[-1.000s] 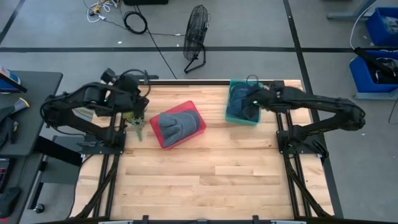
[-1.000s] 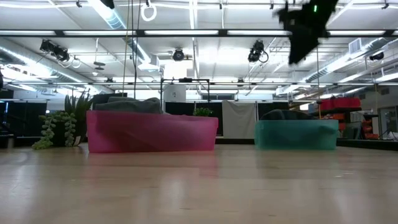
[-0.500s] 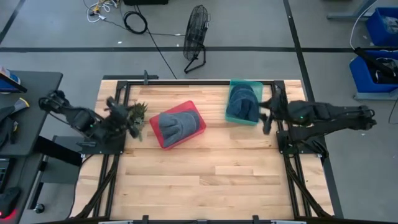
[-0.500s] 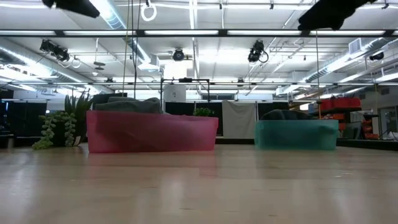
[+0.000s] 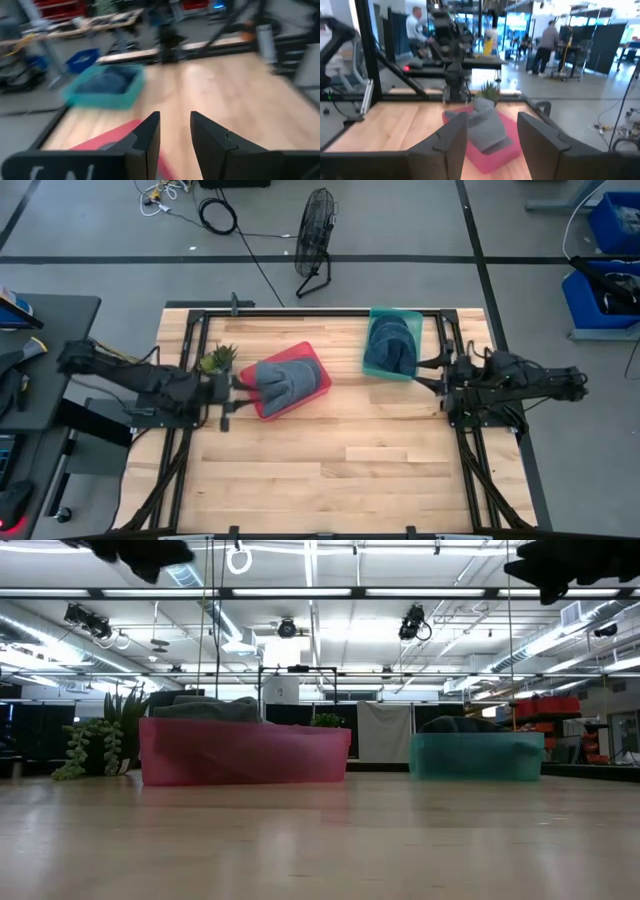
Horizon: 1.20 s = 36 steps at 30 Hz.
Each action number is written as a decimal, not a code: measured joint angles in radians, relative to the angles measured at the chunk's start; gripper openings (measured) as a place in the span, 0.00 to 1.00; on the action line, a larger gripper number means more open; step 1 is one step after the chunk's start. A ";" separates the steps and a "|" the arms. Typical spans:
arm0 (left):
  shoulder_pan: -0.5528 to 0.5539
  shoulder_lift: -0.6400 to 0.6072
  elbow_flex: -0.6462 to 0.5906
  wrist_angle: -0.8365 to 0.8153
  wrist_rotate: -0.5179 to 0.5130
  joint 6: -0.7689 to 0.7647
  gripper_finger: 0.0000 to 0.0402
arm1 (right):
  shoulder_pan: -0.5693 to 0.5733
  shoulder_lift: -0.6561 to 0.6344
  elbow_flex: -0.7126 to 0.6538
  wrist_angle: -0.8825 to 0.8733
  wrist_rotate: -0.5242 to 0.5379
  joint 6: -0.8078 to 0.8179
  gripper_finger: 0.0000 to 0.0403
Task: Pick & Place hat
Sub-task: Return to Home Position
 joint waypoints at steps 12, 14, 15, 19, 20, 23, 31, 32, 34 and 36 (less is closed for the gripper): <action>0.392 -0.096 -0.145 0.024 0.186 -0.014 0.27 | 0.000 -0.154 -0.009 -0.067 0.008 0.061 0.44; 0.402 -0.167 -0.158 0.022 0.189 -0.014 0.27 | 0.000 -0.153 -0.041 -0.032 0.025 0.062 0.44; 0.404 -0.203 -0.168 0.020 0.189 -0.014 0.27 | 0.000 -0.154 -0.063 -0.014 0.036 0.062 0.44; 0.404 -0.343 -0.235 0.040 0.210 -0.019 0.27 | 0.000 -0.157 -0.150 0.068 0.050 0.056 0.44; 0.404 -0.368 -0.262 0.080 0.222 -0.027 0.27 | 0.000 -0.157 -0.168 0.071 0.051 0.060 0.44; 0.404 -0.426 -0.344 0.213 0.281 -0.011 0.27 | 0.000 -0.157 -0.210 0.113 0.050 0.072 0.44; 0.404 -0.477 -0.505 0.431 0.328 -0.045 0.27 | 0.000 -0.158 -0.301 0.164 0.050 0.121 0.44; 0.404 -0.479 -0.516 0.437 0.328 -0.042 0.27 | 0.000 -0.158 -0.316 0.173 0.050 0.119 0.44; 0.405 -0.479 -0.526 0.451 0.327 -0.041 0.27 | 0.000 -0.157 -0.342 0.200 0.050 0.117 0.44; 0.405 -0.479 -0.527 0.458 0.327 -0.041 0.27 | 0.000 -0.158 -0.356 0.228 0.042 0.115 0.44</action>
